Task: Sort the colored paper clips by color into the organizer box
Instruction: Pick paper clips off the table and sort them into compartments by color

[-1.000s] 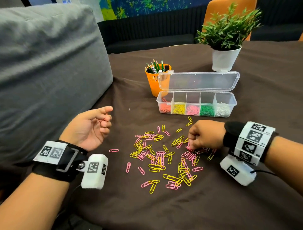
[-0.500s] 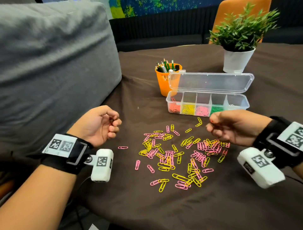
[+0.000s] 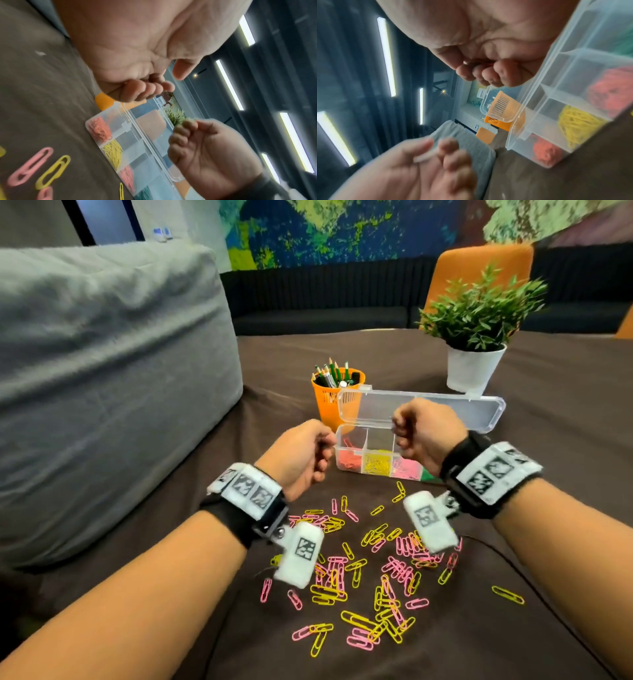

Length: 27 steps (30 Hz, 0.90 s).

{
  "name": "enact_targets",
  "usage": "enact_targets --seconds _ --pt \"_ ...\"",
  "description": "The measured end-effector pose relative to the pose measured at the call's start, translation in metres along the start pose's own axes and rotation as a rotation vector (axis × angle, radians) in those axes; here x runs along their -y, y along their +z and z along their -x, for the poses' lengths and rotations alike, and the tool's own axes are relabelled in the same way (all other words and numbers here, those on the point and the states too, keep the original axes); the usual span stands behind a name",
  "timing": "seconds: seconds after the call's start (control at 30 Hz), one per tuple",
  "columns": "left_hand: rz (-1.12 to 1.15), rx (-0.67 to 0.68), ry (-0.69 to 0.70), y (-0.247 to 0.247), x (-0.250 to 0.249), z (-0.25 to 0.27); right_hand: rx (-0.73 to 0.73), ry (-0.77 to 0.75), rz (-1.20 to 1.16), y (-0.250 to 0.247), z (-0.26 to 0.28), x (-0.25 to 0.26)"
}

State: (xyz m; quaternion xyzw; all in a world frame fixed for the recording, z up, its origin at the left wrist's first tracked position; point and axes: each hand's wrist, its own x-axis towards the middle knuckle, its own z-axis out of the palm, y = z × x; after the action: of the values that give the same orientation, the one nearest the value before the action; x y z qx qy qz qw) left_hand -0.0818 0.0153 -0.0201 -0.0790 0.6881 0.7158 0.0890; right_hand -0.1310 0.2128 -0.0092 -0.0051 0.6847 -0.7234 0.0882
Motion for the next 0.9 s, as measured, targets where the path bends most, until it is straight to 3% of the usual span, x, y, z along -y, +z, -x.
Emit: enact_targets --seconds 0.1,0.2,0.27,0.4,0.53,0.7,0.9 --pt "0.211 -0.144 0.105 0.032 -0.019 -0.039 -0.038 -0.138 0.272 0.030 -0.024 0.010" --pt "0.261 -0.238 0.187 0.041 -0.025 -0.071 -0.059 -0.137 0.277 0.046 -0.049 0.006" --pt "0.220 -0.230 0.187 0.042 -0.021 -0.085 -0.083 -0.174 0.340 0.053 -0.058 0.007" --pt "0.250 -0.166 0.130 0.042 -0.010 -0.100 -0.032 -0.091 0.177 0.058 -0.067 -0.007" --pt "0.210 -0.145 0.151 0.041 -0.006 -0.108 0.040 -0.133 0.215 0.061 -0.076 -0.021" --pt "0.245 -0.083 0.144 0.034 0.002 -0.119 0.006 -0.169 0.307 0.055 -0.081 -0.030" --pt "0.248 -0.100 0.158 0.037 -0.001 -0.113 0.013 -0.154 0.220 0.051 -0.083 -0.027"
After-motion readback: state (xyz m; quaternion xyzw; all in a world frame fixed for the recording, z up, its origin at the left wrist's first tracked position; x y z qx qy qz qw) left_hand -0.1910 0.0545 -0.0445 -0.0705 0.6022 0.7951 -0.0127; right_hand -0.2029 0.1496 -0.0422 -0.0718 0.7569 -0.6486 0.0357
